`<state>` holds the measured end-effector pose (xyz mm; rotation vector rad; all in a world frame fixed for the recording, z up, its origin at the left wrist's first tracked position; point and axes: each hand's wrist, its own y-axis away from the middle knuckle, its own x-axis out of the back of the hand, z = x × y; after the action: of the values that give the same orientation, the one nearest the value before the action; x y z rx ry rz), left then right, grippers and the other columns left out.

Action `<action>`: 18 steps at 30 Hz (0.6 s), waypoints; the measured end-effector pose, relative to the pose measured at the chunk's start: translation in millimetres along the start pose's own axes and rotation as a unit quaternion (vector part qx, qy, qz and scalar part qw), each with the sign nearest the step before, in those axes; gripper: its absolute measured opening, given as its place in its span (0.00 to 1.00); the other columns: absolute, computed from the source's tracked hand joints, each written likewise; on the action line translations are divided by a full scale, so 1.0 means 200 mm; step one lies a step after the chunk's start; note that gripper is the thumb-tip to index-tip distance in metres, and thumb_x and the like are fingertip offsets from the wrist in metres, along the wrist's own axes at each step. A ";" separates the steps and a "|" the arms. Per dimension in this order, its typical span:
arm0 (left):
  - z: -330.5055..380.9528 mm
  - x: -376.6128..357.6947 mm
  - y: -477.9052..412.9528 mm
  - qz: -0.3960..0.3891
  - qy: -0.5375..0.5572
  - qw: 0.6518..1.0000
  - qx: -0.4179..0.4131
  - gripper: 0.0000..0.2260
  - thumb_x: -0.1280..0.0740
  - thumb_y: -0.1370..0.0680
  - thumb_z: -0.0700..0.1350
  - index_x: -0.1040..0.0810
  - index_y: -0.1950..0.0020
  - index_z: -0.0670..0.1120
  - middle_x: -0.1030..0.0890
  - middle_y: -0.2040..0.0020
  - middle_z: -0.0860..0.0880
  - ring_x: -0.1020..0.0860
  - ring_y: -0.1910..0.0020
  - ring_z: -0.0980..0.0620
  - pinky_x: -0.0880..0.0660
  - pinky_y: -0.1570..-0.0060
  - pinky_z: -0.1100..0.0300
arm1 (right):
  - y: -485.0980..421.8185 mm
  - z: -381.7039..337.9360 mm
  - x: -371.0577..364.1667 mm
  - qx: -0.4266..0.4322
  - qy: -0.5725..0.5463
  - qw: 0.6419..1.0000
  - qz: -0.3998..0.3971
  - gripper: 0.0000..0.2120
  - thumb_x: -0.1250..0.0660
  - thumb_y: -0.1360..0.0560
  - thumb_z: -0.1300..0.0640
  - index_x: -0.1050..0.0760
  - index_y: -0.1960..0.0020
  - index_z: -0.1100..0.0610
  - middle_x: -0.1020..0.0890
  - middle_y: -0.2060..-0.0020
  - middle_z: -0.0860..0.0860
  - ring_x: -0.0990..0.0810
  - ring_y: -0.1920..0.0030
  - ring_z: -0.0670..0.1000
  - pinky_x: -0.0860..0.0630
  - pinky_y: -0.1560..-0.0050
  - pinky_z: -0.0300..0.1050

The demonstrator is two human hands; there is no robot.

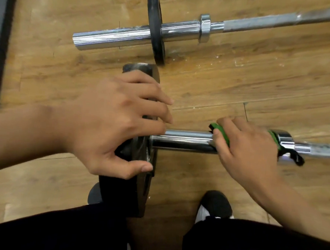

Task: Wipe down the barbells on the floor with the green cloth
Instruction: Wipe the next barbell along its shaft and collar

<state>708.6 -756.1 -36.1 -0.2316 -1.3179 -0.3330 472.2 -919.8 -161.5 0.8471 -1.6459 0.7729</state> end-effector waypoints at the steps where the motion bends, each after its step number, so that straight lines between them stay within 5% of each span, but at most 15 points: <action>1: 0.02 -0.01 0.00 0.006 0.005 1.000 -0.003 0.25 0.37 0.24 0.64 0.13 0.47 0.44 0.15 0.38 0.48 0.21 0.32 0.43 0.30 0.33 0.38 | 0.01 0.02 0.00 -0.016 0.003 1.000 -0.001 0.18 0.46 0.16 0.46 0.22 0.47 0.56 0.20 0.58 0.56 0.22 0.59 0.62 0.32 0.59 0.54; 5: 0.09 -0.03 0.07 0.025 0.012 1.000 -0.002 0.23 0.34 0.27 0.61 0.13 0.50 0.43 0.14 0.40 0.49 0.19 0.35 0.44 0.28 0.33 0.42 | 0.00 -0.16 -0.02 -0.034 0.010 0.999 0.010 0.15 0.44 0.18 0.50 0.22 0.52 0.56 0.20 0.60 0.56 0.21 0.60 0.60 0.37 0.61 0.50; 11: 0.17 -0.06 0.16 0.021 -0.005 1.000 -0.005 0.23 0.33 0.28 0.60 0.13 0.49 0.42 0.15 0.38 0.46 0.18 0.36 0.43 0.29 0.32 0.46 | -0.05 -0.53 -0.10 0.107 -0.047 0.992 -0.038 0.17 0.47 0.18 0.46 0.23 0.47 0.54 0.21 0.58 0.54 0.20 0.61 0.59 0.29 0.66 0.50; 18: 0.19 -0.09 0.14 0.045 0.003 0.999 -0.013 0.26 0.36 0.27 0.60 0.13 0.45 0.41 0.16 0.35 0.45 0.20 0.32 0.42 0.28 0.32 0.46 | 0.16 0.00 0.00 0.077 0.020 0.997 -0.016 0.20 0.44 0.16 0.45 0.22 0.36 0.56 0.20 0.48 0.56 0.22 0.52 0.61 0.29 0.55 0.55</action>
<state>680.8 -715.7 -44.4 -0.3115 -1.2930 -0.2751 446.0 -902.6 -162.6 0.9583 -1.5483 0.8985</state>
